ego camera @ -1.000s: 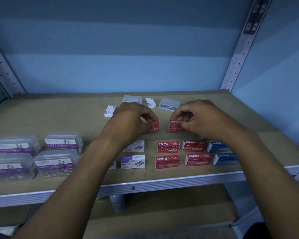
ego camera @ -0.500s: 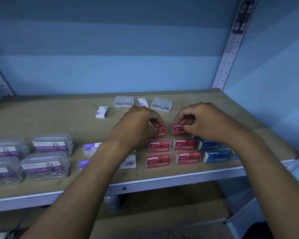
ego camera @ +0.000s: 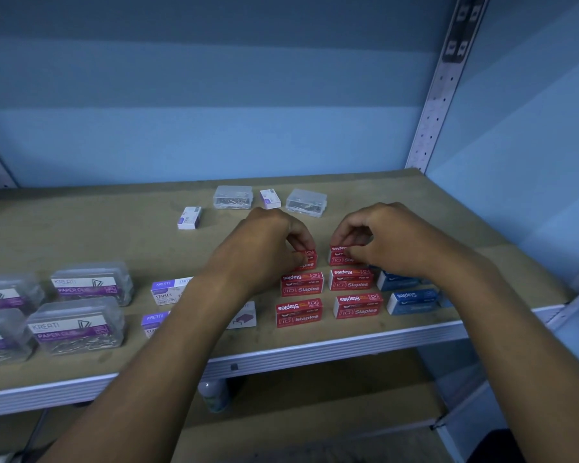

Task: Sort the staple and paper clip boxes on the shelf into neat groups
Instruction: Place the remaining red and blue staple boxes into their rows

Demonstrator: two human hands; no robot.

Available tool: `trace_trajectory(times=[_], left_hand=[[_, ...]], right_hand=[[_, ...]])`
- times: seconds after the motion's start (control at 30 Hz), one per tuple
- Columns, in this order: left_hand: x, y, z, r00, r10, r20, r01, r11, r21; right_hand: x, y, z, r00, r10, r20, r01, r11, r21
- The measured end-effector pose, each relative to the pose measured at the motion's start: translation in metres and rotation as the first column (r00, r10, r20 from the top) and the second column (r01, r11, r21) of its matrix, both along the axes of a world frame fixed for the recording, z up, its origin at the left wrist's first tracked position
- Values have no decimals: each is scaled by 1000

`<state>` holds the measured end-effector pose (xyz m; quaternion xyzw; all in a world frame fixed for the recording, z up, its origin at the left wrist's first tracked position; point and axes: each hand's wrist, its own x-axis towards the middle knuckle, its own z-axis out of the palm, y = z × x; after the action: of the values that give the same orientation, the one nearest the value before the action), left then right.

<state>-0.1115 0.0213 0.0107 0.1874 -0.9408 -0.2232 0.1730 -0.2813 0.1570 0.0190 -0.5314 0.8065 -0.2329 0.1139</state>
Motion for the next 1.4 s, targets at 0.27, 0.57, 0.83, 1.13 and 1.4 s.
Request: trace_trajectory(times=[0.27, 0.57, 0.83, 1.13, 1.4], left_hand=[[2, 0, 1, 1000, -13, 12, 13, 1000, 2], [4, -1, 0, 1000, -11, 8, 11, 1000, -9], [11, -6, 2, 998, 60, -23, -61, 998, -26], [27, -29, 0, 978, 208, -27, -209, 978, -25], [35, -71, 4, 898, 434, 73, -428, 900, -81]], right_hand=[[1, -1, 0, 1000, 1, 16, -1, 1000, 13], [1, 1, 0, 999, 20, 28, -20, 999, -30], [6, -8, 1, 1000, -1, 4, 2, 998, -71], [22, -32, 6, 998, 7, -60, -11, 998, -61], [30, -90, 5, 992, 71, -106, -67, 997, 41]])
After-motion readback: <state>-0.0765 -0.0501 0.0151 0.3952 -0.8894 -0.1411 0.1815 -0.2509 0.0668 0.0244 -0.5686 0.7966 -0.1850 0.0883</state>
